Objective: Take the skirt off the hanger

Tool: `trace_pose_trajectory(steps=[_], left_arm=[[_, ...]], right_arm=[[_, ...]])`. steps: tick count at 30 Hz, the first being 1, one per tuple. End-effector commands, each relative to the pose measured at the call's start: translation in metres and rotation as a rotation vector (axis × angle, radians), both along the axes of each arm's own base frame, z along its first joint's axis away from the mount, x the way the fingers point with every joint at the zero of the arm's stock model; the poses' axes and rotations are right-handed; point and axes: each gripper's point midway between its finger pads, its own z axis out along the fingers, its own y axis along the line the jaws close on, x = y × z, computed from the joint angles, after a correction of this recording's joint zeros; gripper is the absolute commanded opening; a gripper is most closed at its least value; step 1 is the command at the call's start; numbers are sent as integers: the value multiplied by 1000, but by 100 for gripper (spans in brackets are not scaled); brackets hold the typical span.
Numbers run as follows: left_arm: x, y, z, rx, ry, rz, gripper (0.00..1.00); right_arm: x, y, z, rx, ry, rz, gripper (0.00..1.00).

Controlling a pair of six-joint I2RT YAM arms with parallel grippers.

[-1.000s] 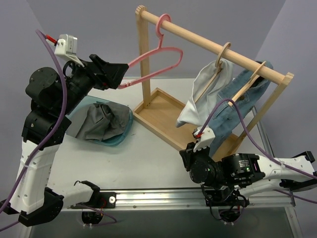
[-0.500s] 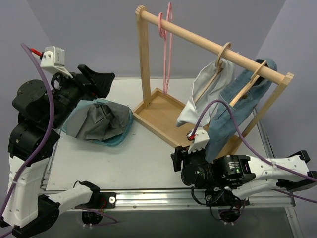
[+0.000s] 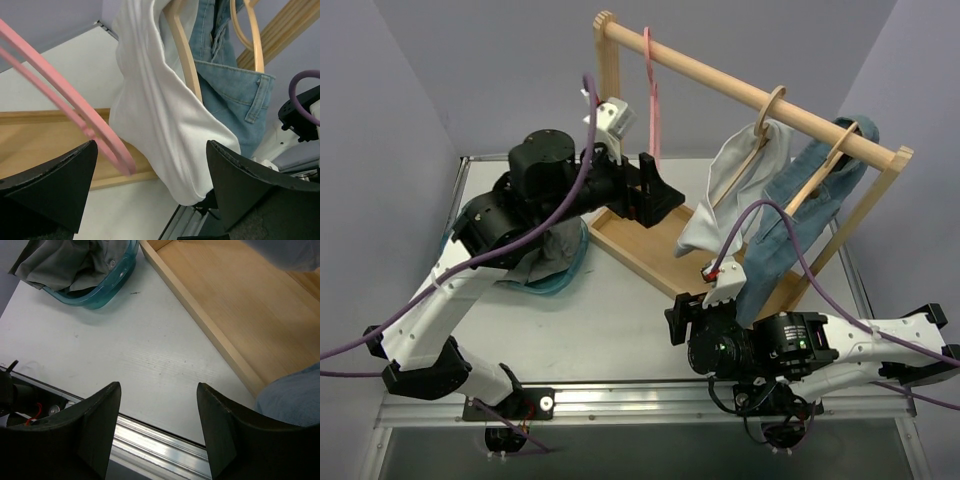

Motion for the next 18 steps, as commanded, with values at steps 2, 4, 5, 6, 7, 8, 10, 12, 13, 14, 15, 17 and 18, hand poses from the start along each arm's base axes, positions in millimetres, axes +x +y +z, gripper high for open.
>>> trace_pose_trajectory(steps=[2,4,5,6,7,8,10,12,13,14,15,17,18], left_arm=[[-9,-1,27,-25,-82,19,98],[-13,-11,26,-10,-101,8,98],[-13,-13,26,-8,-107,8,98],[-14,-18,26,-13,-109,-6,98],[-15,-24,23,-8,-103,-20,98],[-17,-28,23,-10,-102,-33,98],[-18,-33,21,-5,-106,-42,98],[-18,-29,24,-7,-119,2,98],[-19,-24,30,-23,-128,17,98],[-19,-24,27,-24,-122,24,98],[-19,-24,33,-55,-135,22,98],[-23,-30,32,-57,-134,-10,98],[-23,-29,32,-46,-123,-12,98]], right_arm=[[5,-11,5,19,-18,-40,58],[5,-11,5,22,-15,-41,58],[4,-11,4,23,-13,-41,58],[4,-11,4,25,-12,-38,58],[4,-10,3,22,-13,-39,58],[4,-10,3,23,-13,-40,58],[4,-10,2,23,-11,-39,58],[3,-10,1,19,-5,-38,59],[3,-10,0,18,-4,-38,59],[3,-10,-1,19,-3,-38,59],[3,-11,-2,15,-3,-39,59],[3,-10,-2,19,-3,-39,59],[3,-10,-2,22,-4,-39,59]])
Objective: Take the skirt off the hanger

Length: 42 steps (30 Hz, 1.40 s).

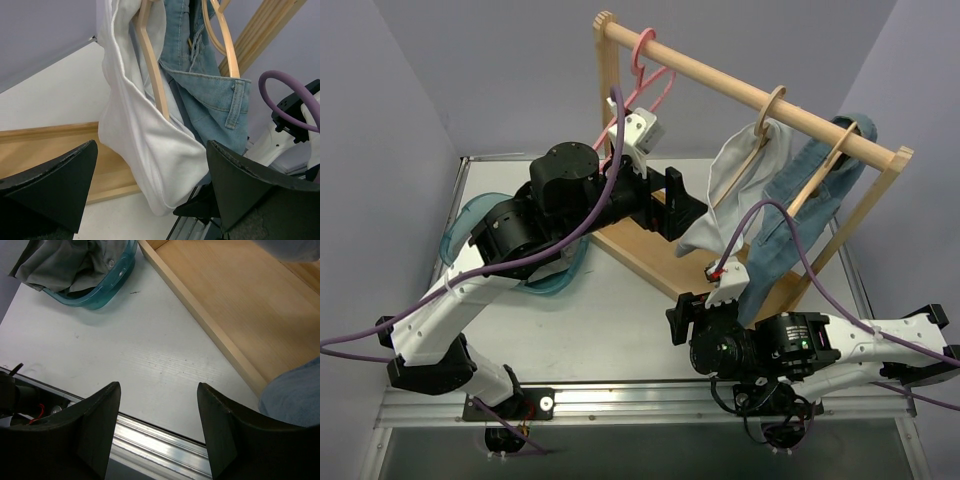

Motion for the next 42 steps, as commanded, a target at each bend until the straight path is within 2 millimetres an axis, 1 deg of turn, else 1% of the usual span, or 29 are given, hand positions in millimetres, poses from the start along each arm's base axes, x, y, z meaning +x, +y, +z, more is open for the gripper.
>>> trace_pose_trajectory(steps=[1,3,4,8,9,11,12,13,15,17,18,20,21,23,24,25,26,30,31,32,33,34,35,37,40,41,42], left_arm=[[1,-3,19,-45,-33,-1,98],[1,-9,13,-17,-20,-16,98],[2,-16,6,-1,-10,-28,98],[9,-27,-10,39,6,-21,98],[11,-28,-15,58,16,-17,98],[15,-36,-26,89,30,-20,98],[16,-38,-33,111,42,-21,98],[19,-44,-43,134,56,-22,98],[18,-49,-51,159,54,-29,98],[23,-54,-61,189,56,-24,100],[24,-54,-64,205,48,-26,82],[29,-58,-71,233,44,-14,61],[31,-57,-71,242,36,-11,45],[37,-58,-75,262,29,9,35],[38,-56,-70,263,14,16,27],[42,-55,-69,265,9,35,7],[42,-53,-65,259,3,45,3],[47,-41,-38,200,-56,96,2],[46,-33,-26,175,-75,113,2],[48,-27,-20,164,-88,140,2],[48,-24,-9,136,-114,148,2],[45,-15,4,109,-135,154,2],[45,-12,9,98,-145,160,2],[42,-1,25,63,-170,177,2],[40,14,34,58,-189,200,2],[40,17,34,62,-187,206,2],[40,18,26,83,-171,207,2]], right_arm=[[4,-7,-1,3,-16,-28,59],[3,-7,-1,5,-14,-26,59],[3,-7,-2,4,-10,-25,59],[2,-8,-2,4,-4,-24,59],[2,-9,-2,1,-5,-27,59],[3,-11,0,8,-5,-29,59],[3,-11,0,8,-5,-29,59],[2,-12,1,13,-5,-27,59],[4,-13,3,21,-9,-32,59],[4,-13,4,25,-12,-30,59],[4,-13,5,27,-12,-31,59],[4,-13,6,26,-13,-30,59],[4,-13,6,23,-12,-29,59],[4,-13,5,18,-12,-29,59],[4,-13,4,13,-12,-30,59],[4,-14,5,12,-12,-30,59],[3,-14,4,11,-12,-29,59],[4,-16,3,9,-11,-32,59],[4,-17,4,13,-10,-31,59],[4,-17,4,14,-11,-33,59],[4,-18,4,15,-11,-33,59],[4,-18,4,15,-12,-33,59],[4,-18,4,15,-12,-33,59],[5,-20,5,14,-16,-38,59],[5,-21,6,16,-17,-37,59],[5,-21,6,16,-17,-38,59],[5,-21,7,17,-17,-36,59]])
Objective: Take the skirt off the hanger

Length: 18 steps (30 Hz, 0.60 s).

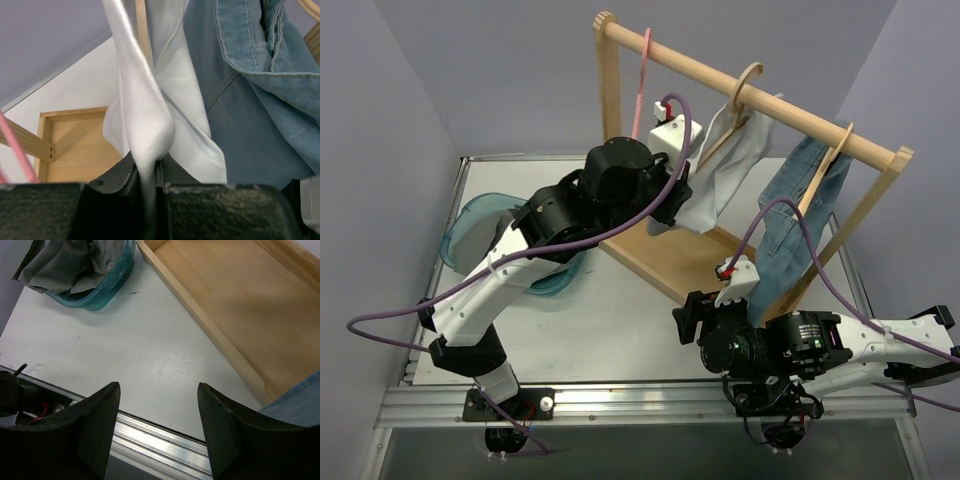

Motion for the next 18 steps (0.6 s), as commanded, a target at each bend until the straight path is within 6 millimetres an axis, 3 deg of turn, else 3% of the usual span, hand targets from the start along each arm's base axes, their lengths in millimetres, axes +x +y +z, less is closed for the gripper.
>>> trace_pose_trajectory(steps=[1,2,3,13,14,16,18], left_arm=[[-6,36,70,-174,-122,57,2],[-7,37,65,-165,-113,56,2],[-5,32,48,-134,-92,54,2],[-11,48,19,-114,-50,75,2],[-11,48,6,-91,-36,74,2],[-15,55,5,-109,-26,80,2],[-18,61,-10,-80,6,89,2]], right_arm=[[6,-9,5,-3,-30,-34,59],[6,-9,6,-1,-33,-35,59],[6,-9,7,-6,-37,-33,59],[6,-5,9,-15,-42,-28,59],[6,-5,10,-11,-44,-30,59],[8,-2,16,6,-53,-34,59],[10,3,27,18,-77,-27,59]])
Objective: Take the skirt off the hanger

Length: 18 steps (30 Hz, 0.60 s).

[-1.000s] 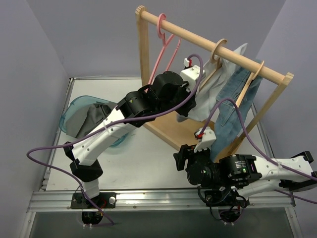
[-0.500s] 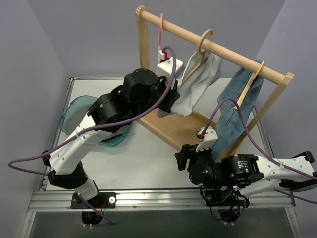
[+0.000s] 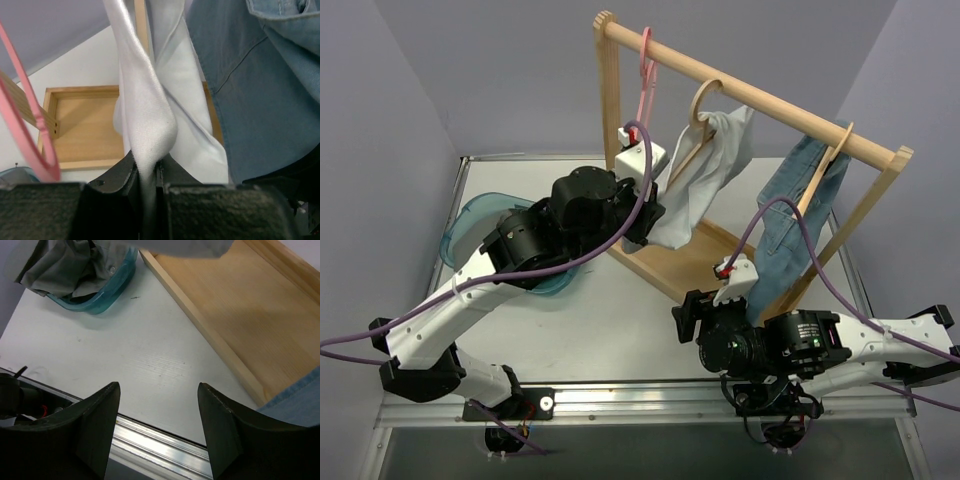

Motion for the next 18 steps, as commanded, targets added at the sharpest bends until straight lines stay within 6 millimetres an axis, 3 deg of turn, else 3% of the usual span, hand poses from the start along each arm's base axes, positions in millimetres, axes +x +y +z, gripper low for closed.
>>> trace_pose_trajectory(steps=[1,4,6,8,9,10,12,18], left_arm=[[-7,24,13,-68,5,42,2],[-17,40,4,-61,31,46,2],[-23,48,-2,-48,52,43,2],[-32,54,-2,-52,66,22,2],[-37,59,-5,-44,83,15,2],[-41,61,-7,-43,93,2,2],[-51,63,-13,-32,126,-35,2],[-69,81,-31,2,181,-59,2]], right_arm=[[9,7,33,42,-73,-25,59],[13,19,53,23,-124,-15,59],[18,27,78,35,-157,-11,59],[31,38,90,19,-167,-18,59],[56,41,92,-25,-182,-55,58],[68,46,93,-27,-169,-46,58],[82,73,98,-5,-130,21,58],[99,109,136,8,-194,56,56]])
